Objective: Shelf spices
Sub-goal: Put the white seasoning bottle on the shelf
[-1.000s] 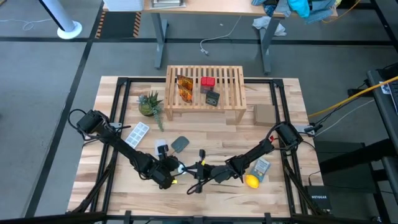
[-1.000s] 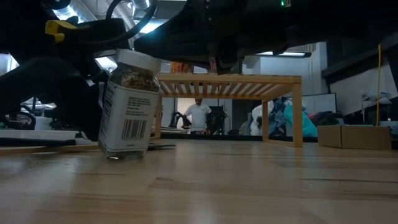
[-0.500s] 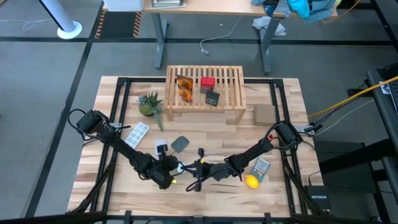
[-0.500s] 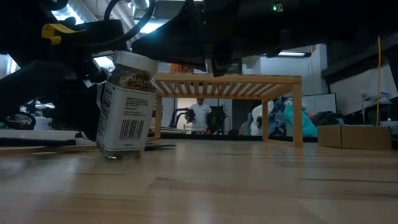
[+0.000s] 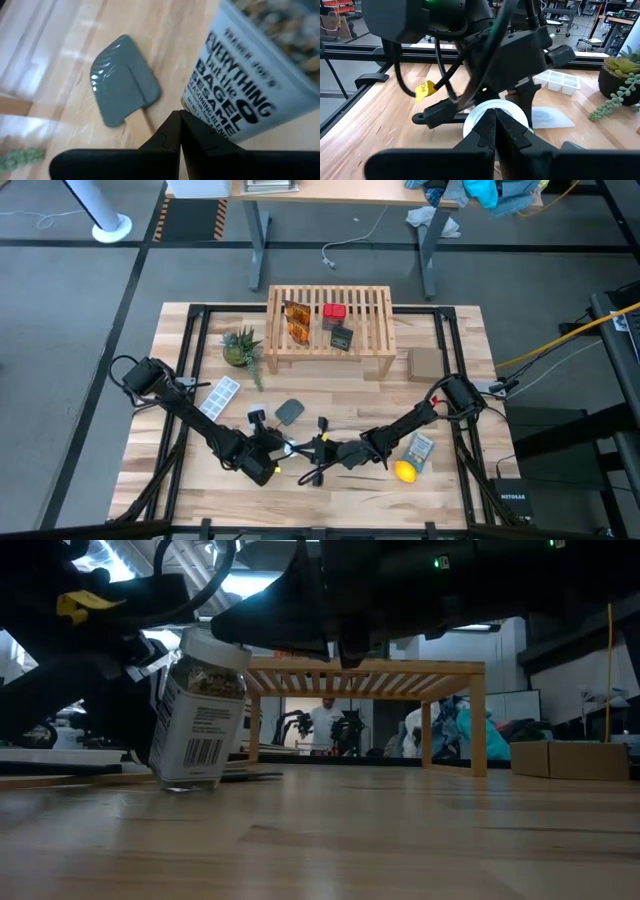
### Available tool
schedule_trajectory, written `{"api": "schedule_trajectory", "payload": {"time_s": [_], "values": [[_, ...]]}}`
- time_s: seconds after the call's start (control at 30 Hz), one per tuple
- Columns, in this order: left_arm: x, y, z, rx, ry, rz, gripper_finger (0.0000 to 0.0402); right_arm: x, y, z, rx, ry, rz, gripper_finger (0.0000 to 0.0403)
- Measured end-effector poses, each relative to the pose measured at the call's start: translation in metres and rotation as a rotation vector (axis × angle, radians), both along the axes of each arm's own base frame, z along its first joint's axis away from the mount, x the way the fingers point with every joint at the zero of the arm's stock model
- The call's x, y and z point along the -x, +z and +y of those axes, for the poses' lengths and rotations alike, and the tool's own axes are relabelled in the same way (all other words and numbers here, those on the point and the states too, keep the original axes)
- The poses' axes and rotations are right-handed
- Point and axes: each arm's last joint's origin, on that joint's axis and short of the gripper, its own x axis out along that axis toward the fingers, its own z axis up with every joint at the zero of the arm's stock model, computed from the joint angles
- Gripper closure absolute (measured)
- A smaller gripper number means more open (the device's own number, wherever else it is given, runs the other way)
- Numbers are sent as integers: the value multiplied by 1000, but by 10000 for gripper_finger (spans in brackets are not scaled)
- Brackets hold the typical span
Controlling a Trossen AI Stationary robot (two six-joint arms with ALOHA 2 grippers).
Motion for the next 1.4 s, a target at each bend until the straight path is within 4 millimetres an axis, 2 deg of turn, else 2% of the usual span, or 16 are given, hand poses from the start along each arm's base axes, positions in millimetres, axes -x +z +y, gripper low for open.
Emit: {"api": "schedule_trajectory", "payload": {"time_s": [1.03, 1.4], "values": [[-9, 2, -10, 189, -45, -45, 402, -4, 4, -7, -25, -7, -29, 395], [-7, 1, -10, 181, -42, -33, 401, -4, 4, -7, -24, -6, -28, 395]]}}
